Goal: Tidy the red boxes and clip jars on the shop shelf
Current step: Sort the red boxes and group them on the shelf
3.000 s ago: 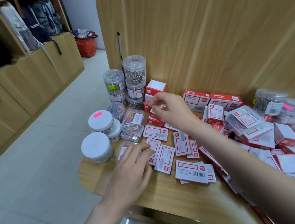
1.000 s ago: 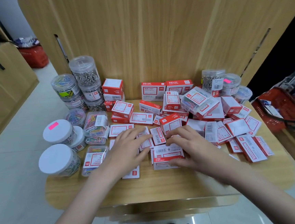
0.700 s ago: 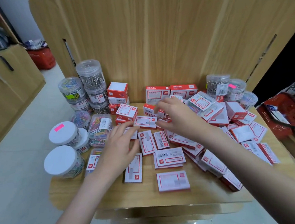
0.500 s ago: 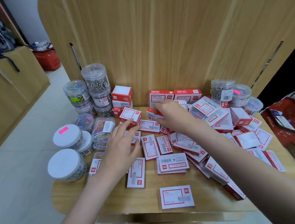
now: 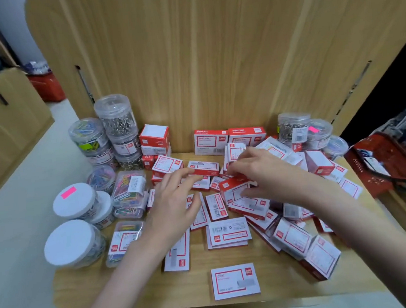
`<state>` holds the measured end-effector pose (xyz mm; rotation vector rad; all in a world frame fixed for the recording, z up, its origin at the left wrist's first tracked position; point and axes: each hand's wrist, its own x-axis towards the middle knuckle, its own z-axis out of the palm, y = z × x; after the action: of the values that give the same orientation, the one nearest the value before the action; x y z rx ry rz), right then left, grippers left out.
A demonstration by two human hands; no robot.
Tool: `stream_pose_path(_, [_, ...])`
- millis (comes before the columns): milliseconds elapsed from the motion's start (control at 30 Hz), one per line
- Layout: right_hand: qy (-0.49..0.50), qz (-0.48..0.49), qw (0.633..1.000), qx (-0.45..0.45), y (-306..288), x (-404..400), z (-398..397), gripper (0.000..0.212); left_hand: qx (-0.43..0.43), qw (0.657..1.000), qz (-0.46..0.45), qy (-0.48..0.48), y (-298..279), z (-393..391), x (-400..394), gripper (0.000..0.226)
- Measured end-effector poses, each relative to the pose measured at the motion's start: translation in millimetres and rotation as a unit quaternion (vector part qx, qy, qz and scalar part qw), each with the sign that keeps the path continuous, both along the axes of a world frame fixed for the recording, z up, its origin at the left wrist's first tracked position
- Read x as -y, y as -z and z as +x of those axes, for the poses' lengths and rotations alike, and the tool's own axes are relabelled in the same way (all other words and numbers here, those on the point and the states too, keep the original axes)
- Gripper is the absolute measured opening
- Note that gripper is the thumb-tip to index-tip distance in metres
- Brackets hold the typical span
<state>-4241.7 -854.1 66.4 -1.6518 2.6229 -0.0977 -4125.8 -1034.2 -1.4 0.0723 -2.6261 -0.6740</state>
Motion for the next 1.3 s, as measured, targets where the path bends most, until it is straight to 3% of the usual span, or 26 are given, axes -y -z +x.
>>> stream_pose_path(100, [-0.016, 0.01, 0.998, -0.061, 11, 4, -2, 0.036, -0.012, 1.0, -0.011, -0.015, -2, -1, 0, 0.044])
stream_pose_path(233, [-0.001, -0.151, 0.985, 0.079, -9, 11, -10, 0.022, -0.016, 0.998, -0.04, -0.048, -2, 10, 10, 0.043])
stream_pose_path(433, [0.013, -0.276, 0.951, 0.14, -26, 80, -10, 0.021, 0.007, 0.995, -0.072, -0.073, 7, 26, 18, 0.04])
stream_pose_path(533, [0.023, -0.272, 0.945, 0.181, -16, 114, -5, 0.016, 0.008, 0.993, -0.071, -0.089, 6, 33, 20, 0.038])
stream_pose_path(700, [0.125, -0.306, 0.929, 0.164, -11, 111, -21, 0.014, 0.024, 0.99, -0.067, -0.119, 2, 37, 23, 0.042])
stream_pose_path(900, [0.199, -0.261, 0.938, 0.107, 9, 117, -29, 0.016, 0.037, 0.984, -0.131, -0.113, 2, 25, 25, 0.048])
stream_pose_path(1000, [0.205, -0.295, 0.925, 0.121, 22, 131, -19, 0.014, 0.042, 0.983, -0.141, -0.109, 3, 18, 26, 0.05])
stream_pose_path(1100, [0.177, -0.254, 0.939, 0.152, 31, 135, -14, 0.017, 0.049, 0.983, -0.139, -0.108, 6, 18, 26, 0.051])
stream_pose_path(1300, [0.173, -0.288, 0.935, 0.114, 5, 88, -20, 0.016, 0.017, 0.991, -0.097, -0.088, 7, 23, 23, 0.046])
